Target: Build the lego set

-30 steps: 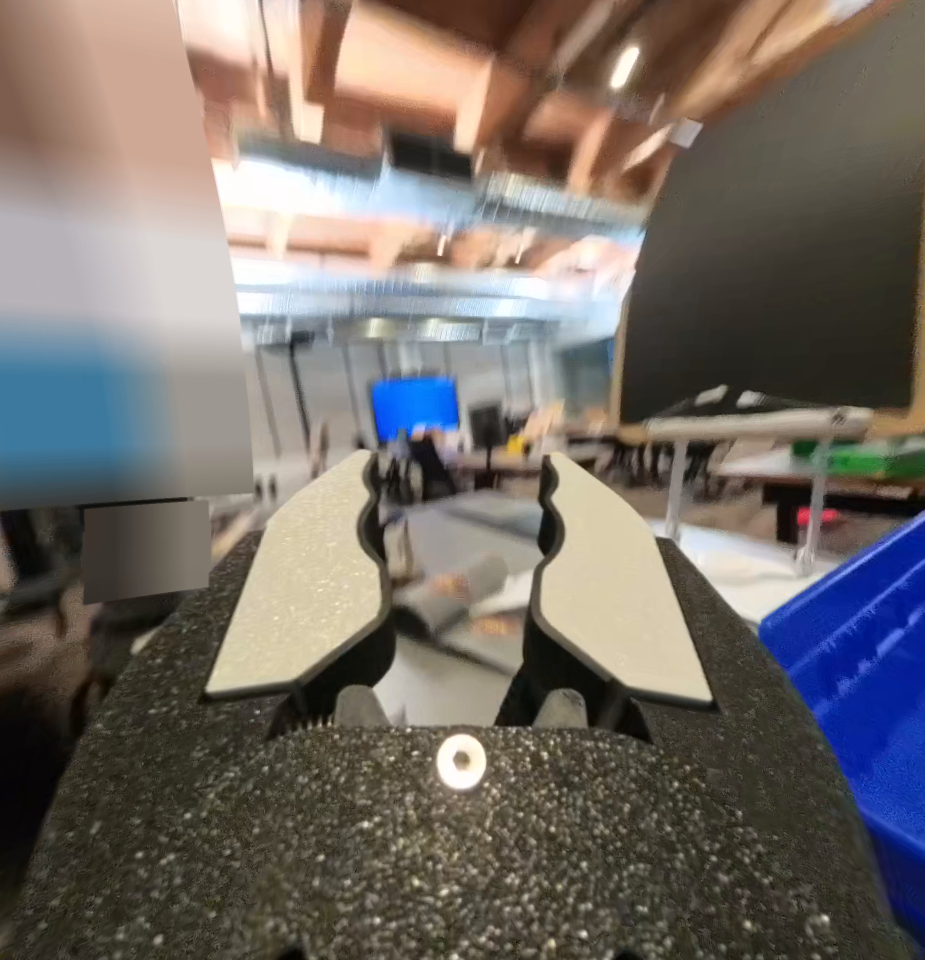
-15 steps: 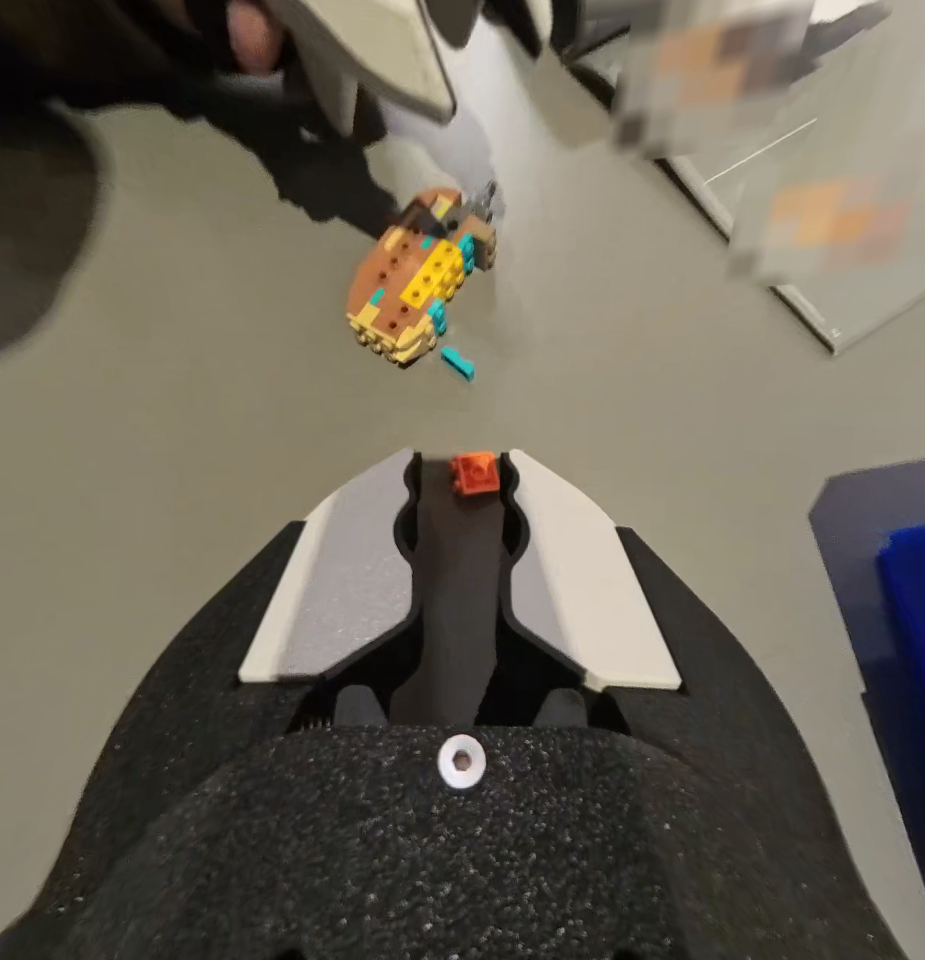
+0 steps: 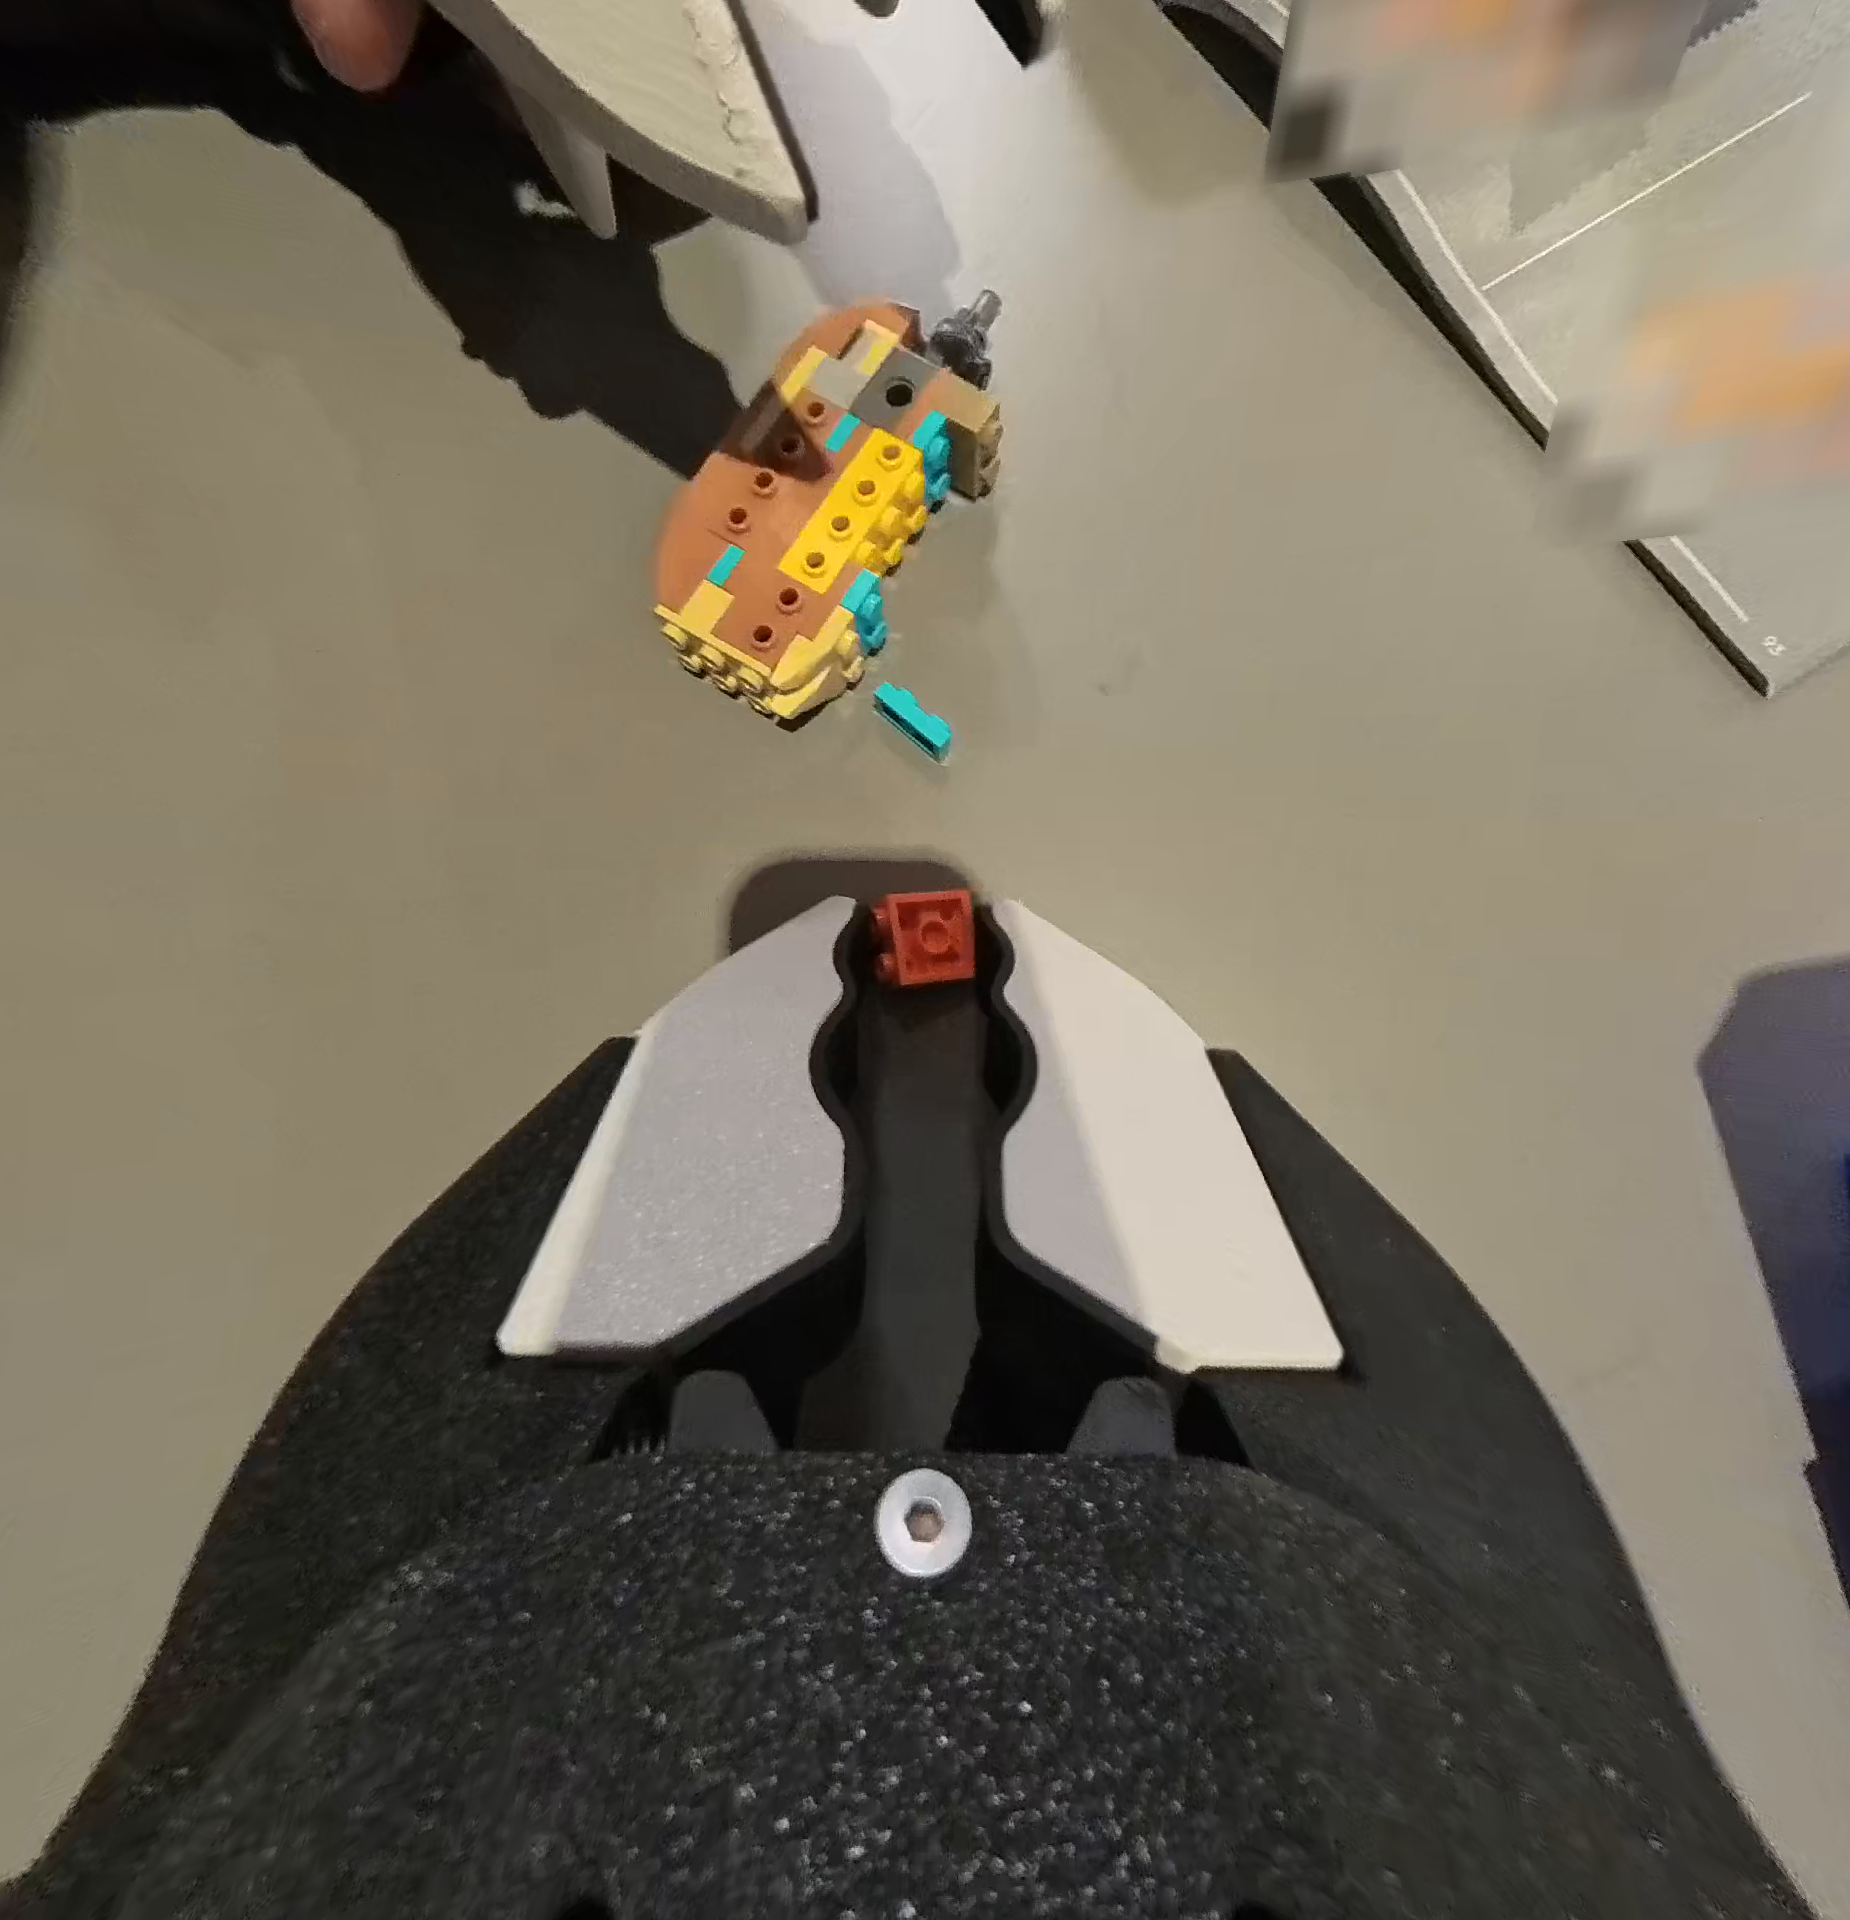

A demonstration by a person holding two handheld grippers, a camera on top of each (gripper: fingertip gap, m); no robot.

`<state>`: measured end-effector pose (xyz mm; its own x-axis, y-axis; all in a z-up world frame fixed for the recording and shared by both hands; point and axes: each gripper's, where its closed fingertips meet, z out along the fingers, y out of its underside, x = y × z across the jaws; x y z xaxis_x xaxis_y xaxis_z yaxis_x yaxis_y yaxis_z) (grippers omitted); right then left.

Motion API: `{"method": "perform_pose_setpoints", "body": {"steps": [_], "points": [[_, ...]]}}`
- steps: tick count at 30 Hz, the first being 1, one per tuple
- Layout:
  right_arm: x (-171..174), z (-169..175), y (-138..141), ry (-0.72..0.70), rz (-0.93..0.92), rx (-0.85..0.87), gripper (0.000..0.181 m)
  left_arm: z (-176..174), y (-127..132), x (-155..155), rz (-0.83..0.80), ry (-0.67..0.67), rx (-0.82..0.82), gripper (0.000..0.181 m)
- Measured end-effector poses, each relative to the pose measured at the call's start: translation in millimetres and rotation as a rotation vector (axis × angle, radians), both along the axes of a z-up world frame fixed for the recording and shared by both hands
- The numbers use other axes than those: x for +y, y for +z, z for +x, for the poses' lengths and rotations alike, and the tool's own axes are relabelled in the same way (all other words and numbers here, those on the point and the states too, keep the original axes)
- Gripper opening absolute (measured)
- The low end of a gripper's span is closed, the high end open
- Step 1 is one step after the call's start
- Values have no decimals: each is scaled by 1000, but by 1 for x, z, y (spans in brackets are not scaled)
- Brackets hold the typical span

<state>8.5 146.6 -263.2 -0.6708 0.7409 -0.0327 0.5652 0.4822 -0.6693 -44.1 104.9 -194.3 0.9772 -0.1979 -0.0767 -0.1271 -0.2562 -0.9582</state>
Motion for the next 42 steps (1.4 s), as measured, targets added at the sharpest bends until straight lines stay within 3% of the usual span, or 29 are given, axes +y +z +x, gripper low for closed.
{"method": "perform_pose_setpoints", "body": {"steps": [5, 11, 14, 17, 22, 29, 34, 42], "points": [[-11, -5, 16, -7, -135, 33, 20, 2, 8, -3, 35, -14, 4, 30], [-45, -21, 81, -6, -523, 135, 19, 4, 28, -13, 150, -56, 53, 31], [-62, -30, 98, -13, -690, 86, 19, 4, 36, -22, 217, -85, 117, 31], [-74, -37, 105, -15, -856, -29, 19, 2, 41, -33, 266, -119, 171, 31], [-87, -45, 110, 42, -917, -132, 19, 2, 49, -44, 318, -173, 150, 22], [-99, -47, 120, 100, -1048, -149, 19, 6, 40, -41, 279, -175, 234, 19], [-98, -45, 121, 90, -1103, -157, 19, 10, 47, -42, 338, -167, 278, 21], [-100, -47, 127, 63, -1221, -173, 19, 8, 53, -41, 423, -75, 505, 21]]}}
